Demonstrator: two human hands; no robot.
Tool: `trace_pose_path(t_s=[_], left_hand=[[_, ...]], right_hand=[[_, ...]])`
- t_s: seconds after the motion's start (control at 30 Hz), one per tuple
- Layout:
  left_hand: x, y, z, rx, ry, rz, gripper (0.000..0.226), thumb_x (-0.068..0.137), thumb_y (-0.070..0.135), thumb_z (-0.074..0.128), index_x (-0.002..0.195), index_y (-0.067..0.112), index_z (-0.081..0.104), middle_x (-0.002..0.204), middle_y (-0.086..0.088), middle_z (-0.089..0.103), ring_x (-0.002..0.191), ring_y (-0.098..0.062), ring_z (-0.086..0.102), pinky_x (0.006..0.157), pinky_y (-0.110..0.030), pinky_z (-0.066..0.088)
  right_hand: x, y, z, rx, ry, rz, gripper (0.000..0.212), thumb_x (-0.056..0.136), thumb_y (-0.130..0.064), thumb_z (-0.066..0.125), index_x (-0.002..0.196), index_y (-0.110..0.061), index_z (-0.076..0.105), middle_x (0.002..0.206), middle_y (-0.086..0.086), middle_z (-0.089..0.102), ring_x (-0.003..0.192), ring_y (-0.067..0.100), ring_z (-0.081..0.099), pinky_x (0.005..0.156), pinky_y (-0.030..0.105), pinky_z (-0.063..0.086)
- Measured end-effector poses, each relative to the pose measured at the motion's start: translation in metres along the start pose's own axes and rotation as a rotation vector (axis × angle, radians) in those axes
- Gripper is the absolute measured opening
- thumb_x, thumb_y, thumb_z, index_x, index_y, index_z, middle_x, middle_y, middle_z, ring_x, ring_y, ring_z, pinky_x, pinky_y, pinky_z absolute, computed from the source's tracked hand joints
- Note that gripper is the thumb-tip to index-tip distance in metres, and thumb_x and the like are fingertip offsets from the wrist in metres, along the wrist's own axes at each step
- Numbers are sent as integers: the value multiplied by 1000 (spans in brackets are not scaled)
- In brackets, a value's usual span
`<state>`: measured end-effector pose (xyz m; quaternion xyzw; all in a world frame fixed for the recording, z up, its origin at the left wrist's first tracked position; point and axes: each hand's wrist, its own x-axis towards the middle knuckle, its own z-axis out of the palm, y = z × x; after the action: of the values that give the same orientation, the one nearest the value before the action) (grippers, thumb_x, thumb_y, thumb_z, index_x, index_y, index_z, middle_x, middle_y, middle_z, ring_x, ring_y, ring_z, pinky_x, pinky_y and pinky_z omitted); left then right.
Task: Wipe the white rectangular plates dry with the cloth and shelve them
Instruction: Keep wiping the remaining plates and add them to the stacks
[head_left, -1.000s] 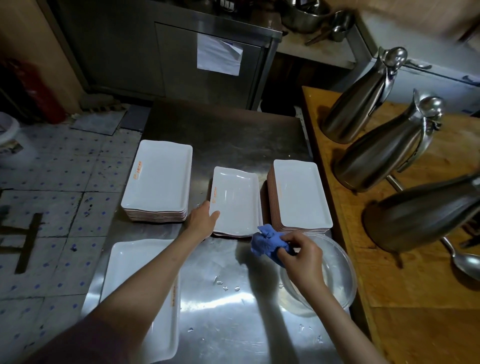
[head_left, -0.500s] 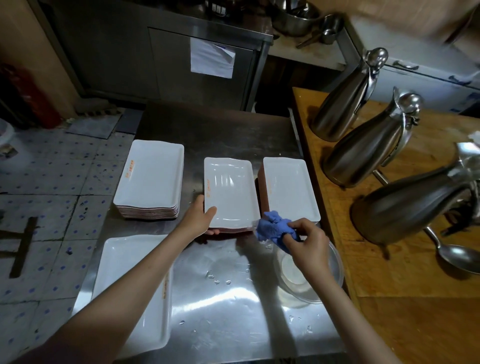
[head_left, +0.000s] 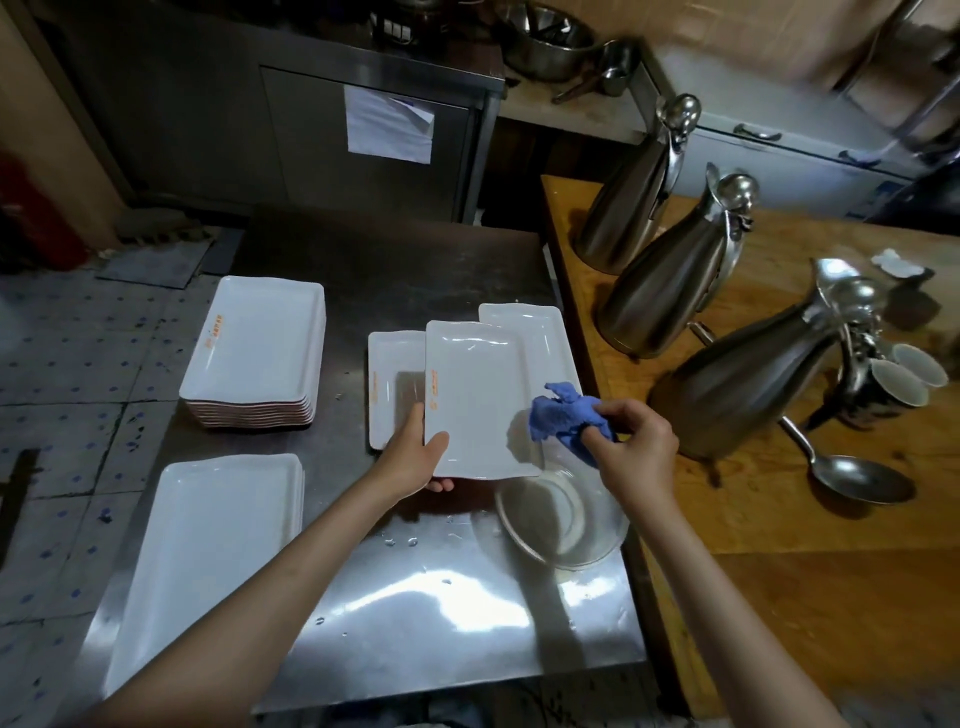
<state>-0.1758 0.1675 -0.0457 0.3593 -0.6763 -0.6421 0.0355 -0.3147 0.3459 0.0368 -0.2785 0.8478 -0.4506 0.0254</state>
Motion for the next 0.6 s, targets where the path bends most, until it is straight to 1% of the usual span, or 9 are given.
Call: trace_pose_path(t_s=[0.1, 0.17, 0.23, 0.3, 0.43, 0.5, 0.53, 0.57, 0.6], left_hand=[[-5, 2, 15, 29, -3, 8, 29, 100, 18, 35, 129, 23, 29, 109, -8, 62, 52, -19, 63, 46, -24, 48], [-8, 3, 24, 61, -3, 17, 29, 100, 19, 34, 128, 23, 29, 110, -7, 62, 52, -19, 63, 47, -25, 48], [-12, 3, 32, 83, -2, 28, 27, 100, 20, 34, 127, 23, 29, 110, -6, 61, 51, -18, 62, 47, -27, 49], [-16, 4, 39, 101, 1, 38, 25, 101, 21, 34, 126, 23, 30, 111, -7, 60, 51, -19, 62, 48, -29, 51], [-23, 9, 48, 141, 25, 67, 34, 101, 20, 34, 134, 20, 29, 114, -6, 57, 58, -19, 61, 46, -27, 52], [-26, 11, 52, 160, 34, 96, 39, 101, 20, 33, 139, 21, 26, 120, -4, 53, 72, -16, 60, 47, -23, 52], [-28, 12, 54, 176, 38, 111, 40, 101, 20, 33, 140, 21, 26, 122, -3, 52, 78, -14, 59, 48, -21, 52], [-29, 12, 54, 195, 42, 125, 39, 101, 21, 33, 140, 20, 26, 123, -3, 52, 83, -13, 58, 48, -21, 52], [-29, 13, 55, 216, 46, 140, 38, 101, 21, 33, 139, 20, 25, 122, -4, 52, 86, -16, 58, 50, -24, 53]], right_hand=[[0, 2, -9, 2, 5, -3, 16, 77, 3, 68, 85, -11, 65, 74, -14, 57, 70, -12, 56, 58, 4, 44], [1, 5, -14, -3, 13, 9, 16, 77, 2, 68, 86, -11, 65, 75, -13, 57, 68, -8, 57, 58, 4, 44], [2, 10, -17, -12, 23, 32, 16, 77, 0, 69, 86, -13, 65, 75, -13, 58, 67, -1, 58, 58, 6, 45], [2, 15, -20, -22, 29, 48, 18, 76, -1, 69, 85, -16, 65, 76, -13, 59, 68, 2, 58, 57, 8, 47], [0, 22, -26, -20, 26, 61, 18, 76, 0, 69, 85, -16, 65, 77, -14, 59, 70, 1, 58, 58, 9, 47], [-1, 25, -28, -28, 19, 67, 18, 76, -1, 69, 85, -16, 65, 78, -13, 60, 71, 3, 60, 61, 14, 51], [-2, 27, -30, -28, 14, 70, 17, 76, -1, 68, 85, -15, 65, 78, -13, 60, 72, 6, 61, 63, 19, 53], [-3, 27, -30, -28, 9, 74, 16, 76, -1, 68, 85, -15, 66, 79, -12, 61, 73, 7, 61, 65, 25, 56], [-3, 28, -31, -29, 9, 81, 16, 76, -1, 68, 85, -14, 66, 79, -12, 61, 73, 9, 61, 66, 29, 57]])
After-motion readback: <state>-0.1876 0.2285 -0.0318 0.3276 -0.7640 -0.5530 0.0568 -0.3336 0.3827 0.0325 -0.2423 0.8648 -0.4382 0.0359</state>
